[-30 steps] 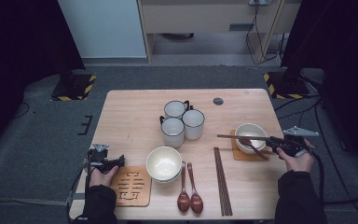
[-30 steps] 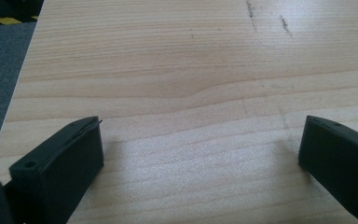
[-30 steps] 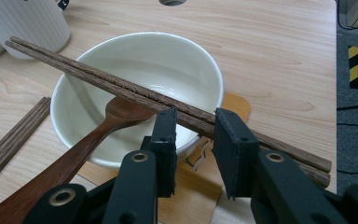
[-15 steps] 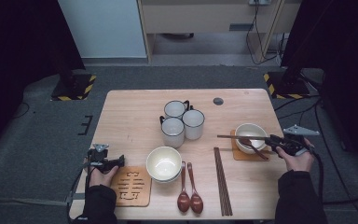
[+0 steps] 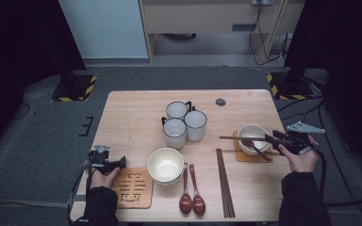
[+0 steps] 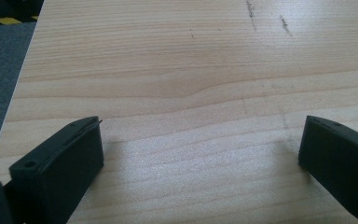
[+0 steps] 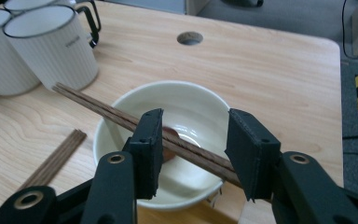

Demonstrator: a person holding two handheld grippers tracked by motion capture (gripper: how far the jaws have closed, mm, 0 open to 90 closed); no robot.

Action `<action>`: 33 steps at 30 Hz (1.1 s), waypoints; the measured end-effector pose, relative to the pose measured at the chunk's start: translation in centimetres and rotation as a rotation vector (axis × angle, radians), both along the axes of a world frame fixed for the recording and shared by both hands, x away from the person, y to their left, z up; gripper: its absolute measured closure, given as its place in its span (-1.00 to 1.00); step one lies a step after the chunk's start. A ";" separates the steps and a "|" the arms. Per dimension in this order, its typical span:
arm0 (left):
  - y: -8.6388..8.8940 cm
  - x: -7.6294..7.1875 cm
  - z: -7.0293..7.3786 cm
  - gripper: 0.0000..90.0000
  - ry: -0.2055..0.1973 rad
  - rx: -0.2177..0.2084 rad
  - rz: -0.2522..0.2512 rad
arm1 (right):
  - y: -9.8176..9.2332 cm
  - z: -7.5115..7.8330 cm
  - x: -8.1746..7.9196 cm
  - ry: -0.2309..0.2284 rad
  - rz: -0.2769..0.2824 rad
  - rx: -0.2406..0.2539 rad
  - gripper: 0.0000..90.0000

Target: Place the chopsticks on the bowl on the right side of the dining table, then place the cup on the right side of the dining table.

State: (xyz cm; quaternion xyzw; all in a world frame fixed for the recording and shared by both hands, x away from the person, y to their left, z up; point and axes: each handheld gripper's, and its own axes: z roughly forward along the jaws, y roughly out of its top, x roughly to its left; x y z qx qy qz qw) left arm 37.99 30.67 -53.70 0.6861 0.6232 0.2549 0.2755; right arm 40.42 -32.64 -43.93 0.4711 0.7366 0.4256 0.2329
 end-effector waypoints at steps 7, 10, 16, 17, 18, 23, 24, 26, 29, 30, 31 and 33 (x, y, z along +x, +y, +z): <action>0.0 0.0 0.0 -1.00 0.000 0.000 0.000 | 1.5 1.8 -0.3 -0.036 0.042 0.005 0.16; 0.0 0.0 0.0 -1.00 0.000 0.000 0.000 | 2.2 2.5 -0.3 -0.044 0.063 0.003 0.13; 0.0 0.0 0.0 -1.00 0.000 0.000 0.000 | 3.3 3.5 -0.1 -0.063 0.038 -0.028 0.03; 0.0 0.0 0.0 -1.00 0.000 0.000 0.000 | 3.4 3.6 -0.1 -0.063 0.035 -0.033 0.02; 0.0 0.0 0.0 -1.00 0.000 0.000 0.000 | 3.4 3.7 -0.1 -0.060 0.038 -0.030 0.04; 0.0 0.0 0.0 -1.00 0.000 0.000 0.000 | 3.9 4.1 0.2 -0.068 0.043 0.015 0.01; 0.0 0.0 0.0 -1.00 0.000 0.000 0.000 | 4.1 4.2 0.2 -0.071 0.041 0.011 0.00; 0.0 0.0 0.0 -1.00 0.000 0.000 0.000 | 4.4 4.6 0.4 -0.076 0.040 0.009 -0.02; 0.0 0.0 0.0 -1.00 0.000 0.000 0.000 | 4.9 5.2 0.6 -0.079 0.048 0.007 -0.03; 0.0 0.0 0.0 -1.00 0.000 0.000 0.000 | 5.1 5.4 0.6 -0.080 0.045 0.011 -0.04; 0.0 0.0 0.0 -1.00 0.000 0.000 0.000 | 5.2 5.6 0.7 -0.081 0.047 0.008 -0.04; 0.0 0.0 0.0 -1.00 0.000 0.000 0.000 | 5.6 5.9 0.9 -0.085 0.048 0.011 -0.05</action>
